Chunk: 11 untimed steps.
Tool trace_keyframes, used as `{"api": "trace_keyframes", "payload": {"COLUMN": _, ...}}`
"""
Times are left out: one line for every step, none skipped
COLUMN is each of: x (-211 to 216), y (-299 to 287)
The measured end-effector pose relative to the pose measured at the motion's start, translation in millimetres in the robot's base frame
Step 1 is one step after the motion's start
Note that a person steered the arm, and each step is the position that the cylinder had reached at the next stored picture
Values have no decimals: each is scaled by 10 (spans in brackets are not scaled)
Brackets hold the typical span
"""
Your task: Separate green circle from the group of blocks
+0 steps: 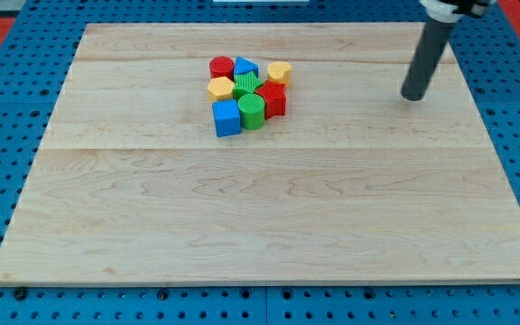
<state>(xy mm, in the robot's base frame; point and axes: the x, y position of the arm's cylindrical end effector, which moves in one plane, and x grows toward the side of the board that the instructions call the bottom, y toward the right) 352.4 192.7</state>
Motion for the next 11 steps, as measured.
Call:
{"api": "trace_keyframes", "payload": {"x": 197, "y": -649}}
{"api": "trace_keyframes", "payload": {"x": 222, "y": -1486}}
{"api": "trace_keyframes", "payload": {"x": 731, "y": -1951}}
{"api": "trace_keyframes", "payload": {"x": 1007, "y": -1908}}
{"api": "trace_keyframes", "payload": {"x": 965, "y": -2524}}
{"api": "trace_keyframes", "payload": {"x": 623, "y": -3138}}
{"api": "trace_keyframes", "payload": {"x": 335, "y": -3364}}
{"api": "trace_keyframes", "payload": {"x": 290, "y": -3334}}
{"api": "trace_keyframes", "payload": {"x": -46, "y": -3172}}
{"api": "trace_keyframes", "payload": {"x": 237, "y": -2494}}
{"api": "trace_keyframes", "payload": {"x": 888, "y": -1987}}
